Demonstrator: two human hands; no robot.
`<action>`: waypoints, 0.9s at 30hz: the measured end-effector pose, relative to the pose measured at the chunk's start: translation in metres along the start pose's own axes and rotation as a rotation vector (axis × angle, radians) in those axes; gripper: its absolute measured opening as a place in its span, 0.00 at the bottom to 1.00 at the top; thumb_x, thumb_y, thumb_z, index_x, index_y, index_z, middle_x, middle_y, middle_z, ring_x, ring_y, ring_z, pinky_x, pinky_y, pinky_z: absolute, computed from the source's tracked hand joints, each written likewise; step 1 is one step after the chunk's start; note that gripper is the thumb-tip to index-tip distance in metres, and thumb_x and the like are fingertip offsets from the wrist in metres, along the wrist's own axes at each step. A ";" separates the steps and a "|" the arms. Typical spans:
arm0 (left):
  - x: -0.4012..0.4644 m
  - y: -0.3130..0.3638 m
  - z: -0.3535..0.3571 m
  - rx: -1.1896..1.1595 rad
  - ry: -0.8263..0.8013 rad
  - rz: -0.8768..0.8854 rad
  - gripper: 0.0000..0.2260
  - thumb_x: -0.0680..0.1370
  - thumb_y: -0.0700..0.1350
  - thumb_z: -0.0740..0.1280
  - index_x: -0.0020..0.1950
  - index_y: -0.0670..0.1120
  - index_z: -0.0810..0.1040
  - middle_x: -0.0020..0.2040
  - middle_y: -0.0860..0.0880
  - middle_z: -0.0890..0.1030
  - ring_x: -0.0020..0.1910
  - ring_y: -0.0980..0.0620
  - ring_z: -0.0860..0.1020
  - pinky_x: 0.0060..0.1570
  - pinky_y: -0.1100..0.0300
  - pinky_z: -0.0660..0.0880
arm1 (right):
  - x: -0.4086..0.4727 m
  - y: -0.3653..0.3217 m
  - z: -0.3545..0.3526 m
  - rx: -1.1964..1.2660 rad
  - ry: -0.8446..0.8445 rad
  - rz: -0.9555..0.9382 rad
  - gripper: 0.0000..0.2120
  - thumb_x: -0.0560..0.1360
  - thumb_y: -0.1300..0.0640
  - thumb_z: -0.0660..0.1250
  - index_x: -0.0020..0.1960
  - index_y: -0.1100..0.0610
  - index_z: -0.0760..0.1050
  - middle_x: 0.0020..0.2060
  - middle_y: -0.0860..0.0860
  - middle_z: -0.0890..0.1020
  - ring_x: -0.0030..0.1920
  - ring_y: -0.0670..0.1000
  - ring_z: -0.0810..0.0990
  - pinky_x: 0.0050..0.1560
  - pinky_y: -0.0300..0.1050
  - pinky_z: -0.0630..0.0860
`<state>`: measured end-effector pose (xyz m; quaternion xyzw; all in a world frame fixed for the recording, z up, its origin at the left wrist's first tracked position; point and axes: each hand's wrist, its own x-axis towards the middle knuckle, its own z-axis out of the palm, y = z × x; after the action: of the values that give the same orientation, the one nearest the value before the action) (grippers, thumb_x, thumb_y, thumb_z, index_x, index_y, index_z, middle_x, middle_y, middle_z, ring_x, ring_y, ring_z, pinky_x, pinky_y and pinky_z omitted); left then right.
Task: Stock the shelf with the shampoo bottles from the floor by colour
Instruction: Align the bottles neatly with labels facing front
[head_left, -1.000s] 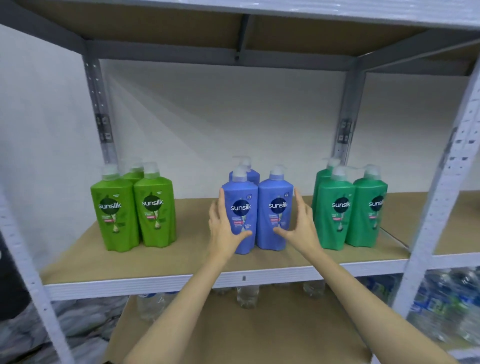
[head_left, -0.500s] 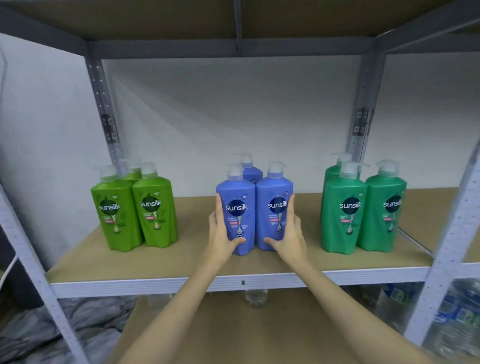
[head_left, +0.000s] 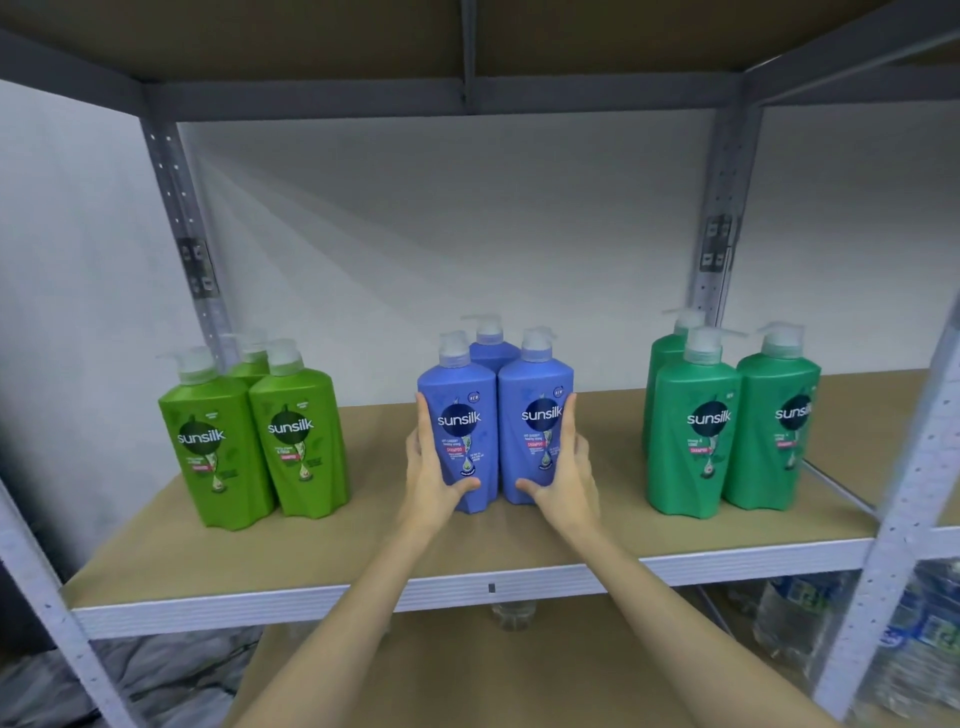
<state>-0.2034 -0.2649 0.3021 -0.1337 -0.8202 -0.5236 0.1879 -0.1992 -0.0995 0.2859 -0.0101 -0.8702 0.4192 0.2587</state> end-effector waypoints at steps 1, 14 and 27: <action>0.000 0.000 0.000 -0.002 -0.002 0.000 0.52 0.66 0.35 0.75 0.72 0.57 0.38 0.68 0.45 0.62 0.60 0.63 0.60 0.61 0.67 0.58 | 0.001 0.000 0.001 -0.002 0.001 0.002 0.60 0.66 0.60 0.75 0.64 0.31 0.26 0.67 0.53 0.65 0.65 0.56 0.70 0.54 0.57 0.75; 0.004 0.000 0.002 -0.021 0.017 0.000 0.52 0.67 0.34 0.74 0.72 0.58 0.38 0.67 0.46 0.62 0.59 0.64 0.61 0.59 0.69 0.59 | 0.008 -0.001 0.005 0.008 -0.009 0.000 0.59 0.67 0.61 0.75 0.64 0.32 0.27 0.66 0.53 0.65 0.65 0.56 0.69 0.56 0.55 0.74; 0.011 -0.005 0.002 -0.020 0.007 -0.009 0.52 0.67 0.35 0.75 0.74 0.55 0.38 0.69 0.46 0.61 0.60 0.63 0.60 0.61 0.65 0.58 | 0.011 0.001 0.008 0.013 0.010 -0.015 0.60 0.66 0.60 0.75 0.63 0.30 0.26 0.67 0.52 0.64 0.66 0.55 0.68 0.57 0.56 0.74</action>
<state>-0.2152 -0.2652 0.3026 -0.1301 -0.8149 -0.5329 0.1871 -0.2127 -0.1026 0.2861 -0.0040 -0.8660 0.4231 0.2664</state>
